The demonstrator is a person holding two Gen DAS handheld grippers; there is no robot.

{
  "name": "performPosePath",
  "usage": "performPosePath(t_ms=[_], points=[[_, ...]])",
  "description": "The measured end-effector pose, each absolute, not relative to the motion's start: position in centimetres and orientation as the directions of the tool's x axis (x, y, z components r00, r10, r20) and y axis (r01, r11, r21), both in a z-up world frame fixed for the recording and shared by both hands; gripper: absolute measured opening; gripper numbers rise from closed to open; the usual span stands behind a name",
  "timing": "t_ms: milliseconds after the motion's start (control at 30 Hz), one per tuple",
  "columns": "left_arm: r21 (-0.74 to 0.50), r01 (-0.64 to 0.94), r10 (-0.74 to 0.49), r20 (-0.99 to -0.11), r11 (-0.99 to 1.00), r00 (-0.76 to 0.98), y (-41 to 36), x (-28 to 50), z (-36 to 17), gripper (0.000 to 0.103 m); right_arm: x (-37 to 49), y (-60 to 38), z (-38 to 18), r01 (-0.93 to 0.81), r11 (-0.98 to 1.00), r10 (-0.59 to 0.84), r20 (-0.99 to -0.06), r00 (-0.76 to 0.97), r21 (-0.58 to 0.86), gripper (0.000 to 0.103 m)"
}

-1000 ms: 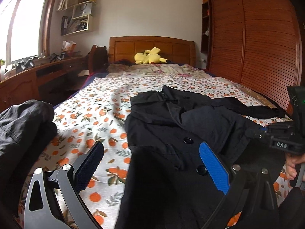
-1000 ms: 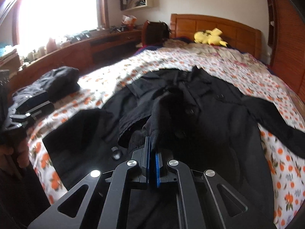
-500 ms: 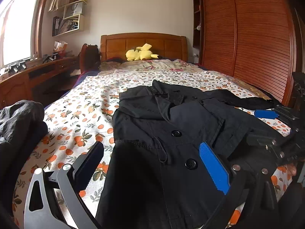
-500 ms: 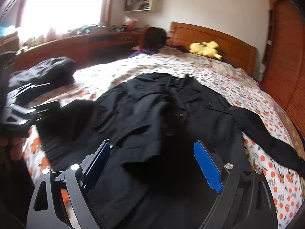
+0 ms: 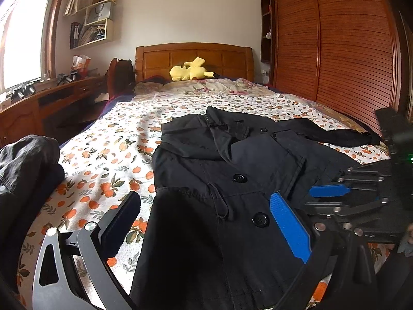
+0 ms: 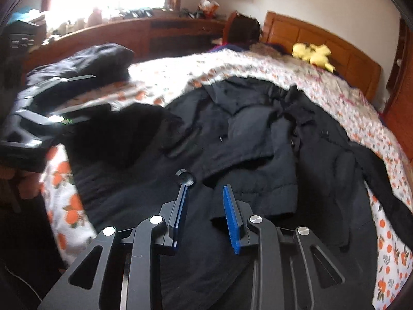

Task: Fold large clothes
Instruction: 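Close the right tool on the cuff of the other coat sleeve, then lay the held sleeve across the coat front and open the right tool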

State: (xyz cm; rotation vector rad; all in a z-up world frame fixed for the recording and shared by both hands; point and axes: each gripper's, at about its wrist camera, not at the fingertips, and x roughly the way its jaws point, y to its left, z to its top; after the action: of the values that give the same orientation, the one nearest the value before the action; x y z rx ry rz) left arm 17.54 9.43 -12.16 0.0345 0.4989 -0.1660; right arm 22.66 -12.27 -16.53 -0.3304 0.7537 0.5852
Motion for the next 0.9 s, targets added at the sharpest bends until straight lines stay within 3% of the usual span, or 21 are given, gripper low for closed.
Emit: performPosePath(t_ms=[100,267,433,500,633,700,900], points=[[-0.004,0.172,-0.153,-0.481,0.985,0.863,9.5,17.6,-12.3,0.101,23.8,-12.5,-17.6,-0.591,0.802,0.338,-0.747,0.573,-0.090,0.031],[-0.002,0.179,-0.158,-0.484,0.984,0.861,9.6,17.5,-12.4,0.101,24.4,-12.5,-19.1,-0.589,0.803,0.312,-0.782,0.540,-0.086,0.052],[-0.002,0.181,-0.159,-0.485,0.983,0.860,9.5,17.6,-12.4,0.101,24.5,-12.3,-19.9,-0.596,0.798,0.298,-0.801,0.520,-0.090,0.053],[-0.002,0.181,-0.160,-0.484,0.983,0.861,9.5,17.6,-12.4,0.101,24.8,-12.6,-20.0,-0.591,0.803,0.302,-0.805,0.511,-0.073,0.047],[0.000,0.181,-0.159,-0.484,0.983,0.861,9.5,17.6,-12.4,0.101,25.2,-13.1,-20.1,-0.578,0.811,0.278,-0.809,0.517,-0.090,0.011],[0.002,0.181,-0.157,-0.484,0.984,0.861,9.5,17.6,-12.4,0.101,25.0,-13.2,-19.9,-0.580,0.808,0.275,-0.805,0.525,-0.102,0.005],[0.005,0.181,-0.156,-0.484,0.984,0.861,9.6,17.7,-12.4,0.101,23.2,-14.1,-17.1,-0.570,0.814,0.306,-0.751,0.586,-0.114,0.004]])
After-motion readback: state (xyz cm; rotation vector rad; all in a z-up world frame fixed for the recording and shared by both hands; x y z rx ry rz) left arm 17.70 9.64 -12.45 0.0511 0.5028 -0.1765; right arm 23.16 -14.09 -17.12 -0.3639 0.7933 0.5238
